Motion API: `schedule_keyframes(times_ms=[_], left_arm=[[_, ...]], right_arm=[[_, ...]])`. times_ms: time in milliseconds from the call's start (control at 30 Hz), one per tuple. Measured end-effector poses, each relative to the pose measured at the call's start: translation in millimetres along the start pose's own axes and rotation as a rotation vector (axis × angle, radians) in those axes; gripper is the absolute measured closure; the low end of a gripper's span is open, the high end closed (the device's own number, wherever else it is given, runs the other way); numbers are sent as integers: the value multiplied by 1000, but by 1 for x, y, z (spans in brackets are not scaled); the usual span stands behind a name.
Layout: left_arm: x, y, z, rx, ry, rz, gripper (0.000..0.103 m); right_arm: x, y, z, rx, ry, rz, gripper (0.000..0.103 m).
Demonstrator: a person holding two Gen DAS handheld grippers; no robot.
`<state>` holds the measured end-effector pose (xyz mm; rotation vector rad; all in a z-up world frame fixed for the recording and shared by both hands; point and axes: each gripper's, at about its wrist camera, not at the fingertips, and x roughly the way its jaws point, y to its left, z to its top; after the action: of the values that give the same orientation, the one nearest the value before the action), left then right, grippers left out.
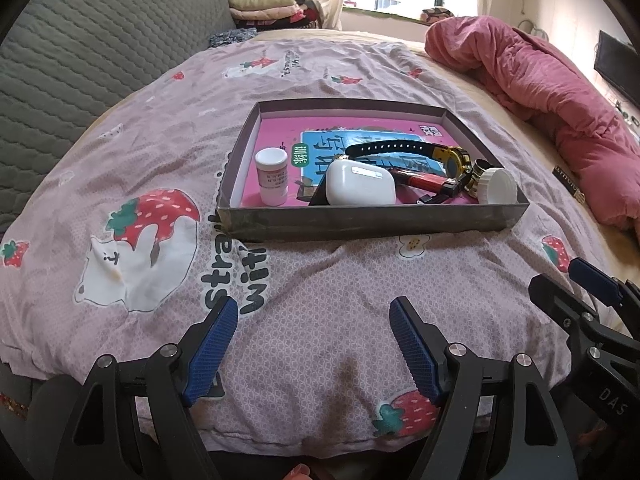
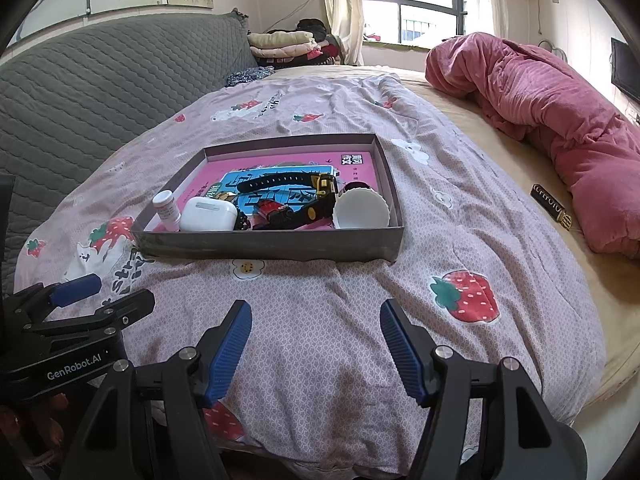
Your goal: Organize rigid objects
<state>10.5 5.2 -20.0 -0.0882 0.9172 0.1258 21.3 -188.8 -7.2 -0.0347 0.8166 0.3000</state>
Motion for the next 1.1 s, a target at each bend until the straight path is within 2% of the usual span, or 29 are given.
schedule_keyframes(times_ms=[1100], left_arm=[[-3,-2,3,13,-32,24,24]], right_arm=[[16,-10,-2,17,47,-29,37]])
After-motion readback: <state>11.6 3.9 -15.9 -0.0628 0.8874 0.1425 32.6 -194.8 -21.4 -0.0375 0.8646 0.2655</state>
